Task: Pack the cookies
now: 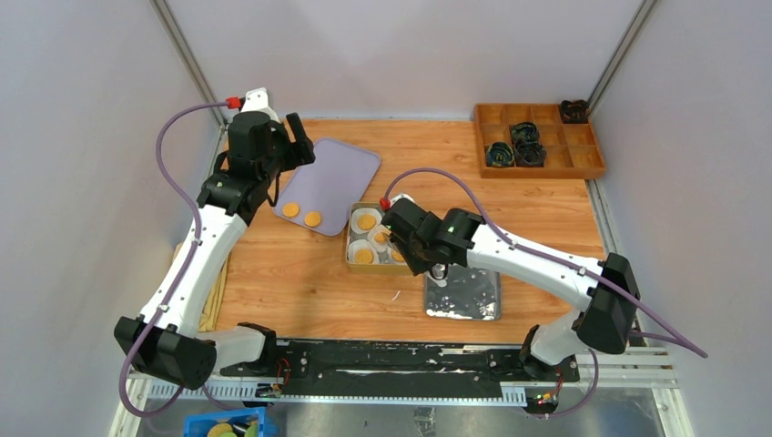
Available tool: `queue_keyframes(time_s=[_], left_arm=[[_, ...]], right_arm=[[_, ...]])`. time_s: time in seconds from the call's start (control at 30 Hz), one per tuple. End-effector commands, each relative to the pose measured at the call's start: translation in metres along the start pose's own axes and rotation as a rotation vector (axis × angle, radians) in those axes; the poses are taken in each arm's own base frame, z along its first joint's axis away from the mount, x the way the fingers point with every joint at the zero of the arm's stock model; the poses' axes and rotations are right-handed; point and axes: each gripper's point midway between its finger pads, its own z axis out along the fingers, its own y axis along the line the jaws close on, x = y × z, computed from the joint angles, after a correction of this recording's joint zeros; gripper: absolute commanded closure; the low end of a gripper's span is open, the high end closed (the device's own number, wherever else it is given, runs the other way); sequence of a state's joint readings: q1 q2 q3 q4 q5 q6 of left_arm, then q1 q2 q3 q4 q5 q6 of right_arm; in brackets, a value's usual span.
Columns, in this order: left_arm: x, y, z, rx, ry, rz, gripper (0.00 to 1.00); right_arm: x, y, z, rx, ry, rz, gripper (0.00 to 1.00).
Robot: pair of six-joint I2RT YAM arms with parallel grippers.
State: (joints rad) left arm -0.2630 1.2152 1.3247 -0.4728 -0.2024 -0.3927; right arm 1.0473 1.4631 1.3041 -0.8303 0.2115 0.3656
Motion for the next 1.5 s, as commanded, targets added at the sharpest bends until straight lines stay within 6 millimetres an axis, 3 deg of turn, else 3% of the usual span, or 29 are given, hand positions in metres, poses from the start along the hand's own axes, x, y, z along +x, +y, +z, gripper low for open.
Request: queue_keyframes(time_s=[0.0, 0.4, 0.83, 0.93, 1.13, 1.27, 1.47], left_arm=[[-0.004, 0.004, -0.003, -0.003, -0.021, 0.01, 0.21], [-0.005, 0.001, -0.004, 0.01, -0.021, 0.002, 0.21], [-0.001, -0.007, 0.003, 0.042, 0.004, 0.0, 0.22], [0.004, -0.007, 0.006, 0.045, 0.019, 0.0, 0.23], [0.013, -0.008, 0.016, 0.044, 0.055, 0.011, 0.24], [0.019, -0.01, 0.021, 0.055, 0.076, 0.012, 0.24], [0.029, -0.011, 0.031, 0.054, 0.102, 0.007, 0.24]], right_arm=[[-0.004, 0.0, 0.005, 0.023, -0.02, -0.018, 1.0], [-0.016, 0.002, -0.008, 0.01, -0.054, -0.008, 1.0], [-0.034, -0.054, -0.057, 0.197, -0.233, 0.075, 1.0], [-0.033, -0.066, -0.055, 0.219, -0.216, 0.099, 1.0], [-0.037, -0.062, -0.045, 0.193, -0.193, 0.081, 1.0], [-0.043, -0.09, -0.035, 0.297, -0.176, 0.106, 1.0], [-0.059, -0.16, -0.014, 0.377, -0.198, 0.27, 1.0]])
